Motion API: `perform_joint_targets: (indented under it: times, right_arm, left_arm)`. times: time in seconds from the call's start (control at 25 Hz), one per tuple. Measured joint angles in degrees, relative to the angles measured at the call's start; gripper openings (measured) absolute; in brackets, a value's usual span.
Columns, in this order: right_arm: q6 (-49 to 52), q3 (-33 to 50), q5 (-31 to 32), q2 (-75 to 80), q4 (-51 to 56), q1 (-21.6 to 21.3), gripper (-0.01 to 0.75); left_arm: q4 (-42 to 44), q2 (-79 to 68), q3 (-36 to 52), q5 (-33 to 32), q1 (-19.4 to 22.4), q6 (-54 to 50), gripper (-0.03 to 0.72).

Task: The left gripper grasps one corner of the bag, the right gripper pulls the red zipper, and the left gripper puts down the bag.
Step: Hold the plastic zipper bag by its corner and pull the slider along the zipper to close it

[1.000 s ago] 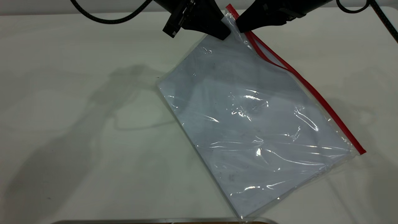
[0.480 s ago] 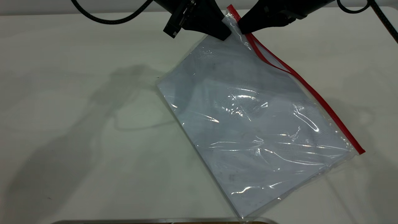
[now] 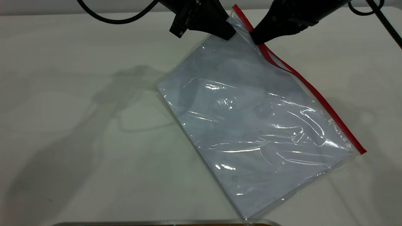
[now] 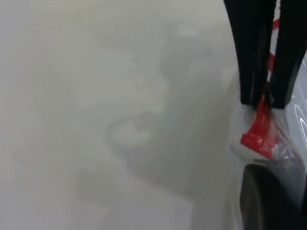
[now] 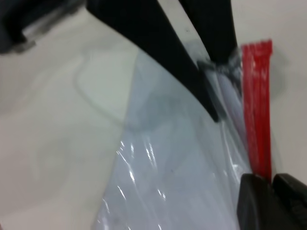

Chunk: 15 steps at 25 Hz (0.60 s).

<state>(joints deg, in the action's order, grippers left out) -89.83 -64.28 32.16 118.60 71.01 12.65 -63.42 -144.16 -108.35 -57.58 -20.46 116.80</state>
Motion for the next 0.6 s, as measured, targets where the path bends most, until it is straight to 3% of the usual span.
perform_joint_targets:
  times: [0.6]
  right_arm:
    - [13.90, -0.11, -5.48, 0.00, -19.30, 0.40, 0.039]
  left_arm:
    - [-1.92, 0.00, 0.00, -1.25, 6.68, -4.72, 0.053]
